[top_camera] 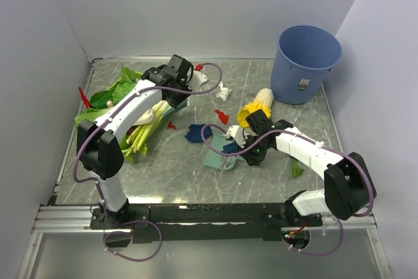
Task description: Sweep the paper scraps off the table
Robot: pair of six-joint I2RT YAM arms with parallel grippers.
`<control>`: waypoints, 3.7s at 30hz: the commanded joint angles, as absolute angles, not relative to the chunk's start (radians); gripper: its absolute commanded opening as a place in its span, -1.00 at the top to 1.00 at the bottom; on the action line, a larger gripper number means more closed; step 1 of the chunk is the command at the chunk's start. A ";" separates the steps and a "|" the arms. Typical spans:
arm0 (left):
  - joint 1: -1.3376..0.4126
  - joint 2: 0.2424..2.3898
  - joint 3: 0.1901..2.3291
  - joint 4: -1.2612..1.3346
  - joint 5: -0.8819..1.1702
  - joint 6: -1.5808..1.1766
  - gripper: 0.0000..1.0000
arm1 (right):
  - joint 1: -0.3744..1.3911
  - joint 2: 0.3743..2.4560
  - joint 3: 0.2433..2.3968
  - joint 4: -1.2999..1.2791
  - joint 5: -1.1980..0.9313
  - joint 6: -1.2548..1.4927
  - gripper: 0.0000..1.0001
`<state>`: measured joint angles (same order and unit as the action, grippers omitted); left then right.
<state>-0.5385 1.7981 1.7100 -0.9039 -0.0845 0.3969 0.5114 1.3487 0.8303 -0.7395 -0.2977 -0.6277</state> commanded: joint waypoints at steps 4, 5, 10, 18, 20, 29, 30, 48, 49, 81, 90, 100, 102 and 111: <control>-0.557 1.769 1.700 -0.973 -0.198 0.305 0.99 | 0.499 1.324 0.818 -0.764 -0.213 -0.652 1.00; -0.558 1.769 1.692 -0.976 -0.183 0.302 0.99 | 0.497 1.334 0.825 -0.762 -0.204 -0.650 1.00; -0.577 1.773 1.649 -0.968 -0.128 0.302 0.99 | 0.495 1.431 0.879 -0.753 -0.181 -0.620 1.00; -0.638 1.767 1.644 -0.980 -0.028 0.316 0.99 | 0.497 1.515 0.943 -0.723 -0.172 -0.627 1.00; -0.652 1.760 1.644 -0.980 0.023 0.324 0.99 | 0.495 1.548 0.959 -0.715 -0.179 -0.627 1.00; -0.661 1.674 1.635 -0.956 0.258 0.347 0.99 | 0.517 1.664 1.040 -0.672 -0.235 -0.589 1.00; -0.661 1.660 1.626 -0.944 0.250 0.345 0.99 | 0.517 1.666 1.043 -0.670 -0.241 -0.581 1.00; -0.451 1.424 1.548 -0.904 0.129 0.313 0.99 | 0.517 1.381 0.841 -0.422 -0.356 -0.560 1.00; -0.440 1.424 1.543 -0.905 0.127 0.305 0.99 | 0.515 1.373 0.833 -0.408 -0.365 -0.557 1.00; -0.403 1.440 1.408 -0.635 0.294 0.118 0.99 | 0.313 1.247 1.368 -0.729 -0.475 -0.382 1.00; -0.403 1.456 1.391 -0.647 0.288 0.109 0.99 | 0.273 1.285 1.491 -0.655 -0.497 -0.218 1.00; -0.403 1.485 1.420 -0.624 0.316 0.129 0.99 | 0.129 1.367 1.673 -0.736 -0.387 -0.196 1.00; -0.403 1.488 1.425 -0.627 0.327 0.124 0.99 | 0.098 1.387 1.727 -0.742 -0.339 -0.190 1.00; -0.403 1.467 1.408 -0.621 0.345 0.118 0.99 | -0.083 1.483 1.832 -0.732 -0.172 -0.132 1.00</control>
<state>-0.4042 1.4940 1.3750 -0.6655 0.3031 0.1184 -0.0177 1.4414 1.7657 -0.7437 -0.2764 -0.1764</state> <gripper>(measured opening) 0.121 0.379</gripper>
